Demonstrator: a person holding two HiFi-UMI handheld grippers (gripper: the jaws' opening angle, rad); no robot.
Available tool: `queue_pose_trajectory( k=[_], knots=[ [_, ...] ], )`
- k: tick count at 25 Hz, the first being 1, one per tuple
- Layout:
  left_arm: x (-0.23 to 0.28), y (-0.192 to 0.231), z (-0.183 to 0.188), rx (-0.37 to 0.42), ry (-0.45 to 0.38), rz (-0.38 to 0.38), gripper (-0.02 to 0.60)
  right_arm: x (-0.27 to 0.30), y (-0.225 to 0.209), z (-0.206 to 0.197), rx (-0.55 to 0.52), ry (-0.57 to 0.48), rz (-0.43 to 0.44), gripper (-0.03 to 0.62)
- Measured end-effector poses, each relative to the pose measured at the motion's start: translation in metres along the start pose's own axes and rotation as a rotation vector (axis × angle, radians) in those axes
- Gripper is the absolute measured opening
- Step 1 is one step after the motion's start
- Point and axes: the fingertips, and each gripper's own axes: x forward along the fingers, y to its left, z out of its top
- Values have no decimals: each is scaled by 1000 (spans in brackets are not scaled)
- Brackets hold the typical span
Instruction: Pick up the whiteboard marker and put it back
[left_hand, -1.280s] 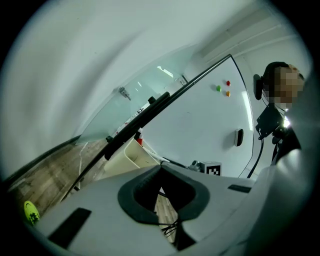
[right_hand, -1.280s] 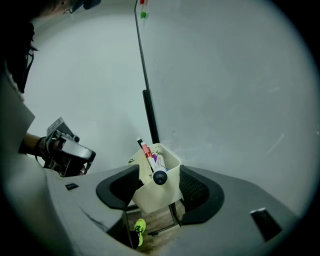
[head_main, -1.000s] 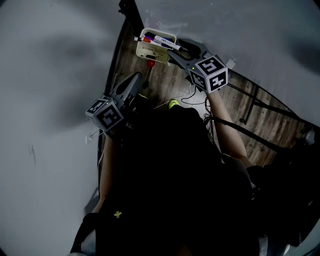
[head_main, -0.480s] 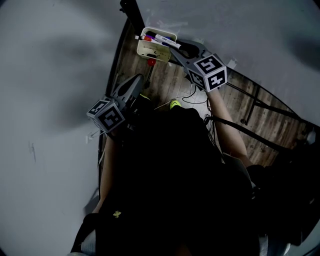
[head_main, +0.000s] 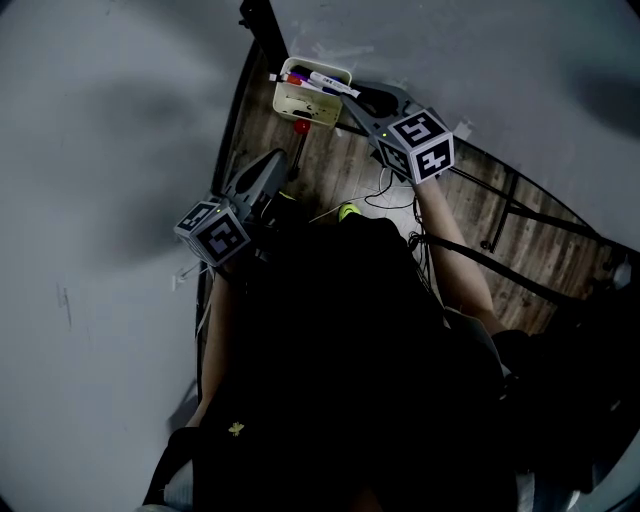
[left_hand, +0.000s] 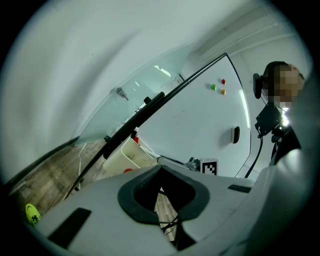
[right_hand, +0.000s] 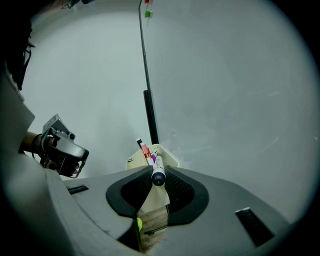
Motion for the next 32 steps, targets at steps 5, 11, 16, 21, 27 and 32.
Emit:
queue_pose_trajectory(
  k=[5, 11, 16, 21, 27, 32],
  knots=[
    [-2, 3, 0, -2, -8, 0, 32, 0, -2, 0, 12, -3, -3, 83],
    [-5, 3, -1, -8, -13, 0, 32, -1, -2, 2, 28, -15, -12, 82],
    [-8, -1, -1, -3, -19, -2, 32, -8, -1, 9, 29, -36, -20, 81],
    [-7, -3, -4, -3, -21, -9, 32, -14, -2, 14, 40, -57, -23, 81],
    [-1, -8, -6, 8, -10, -21, 32, -19, -3, 20, 64, -86, -17, 80],
    [-1, -13, -4, 18, -5, -27, 32, -25, 1, 28, 63, -106, -11, 80]
  ],
)
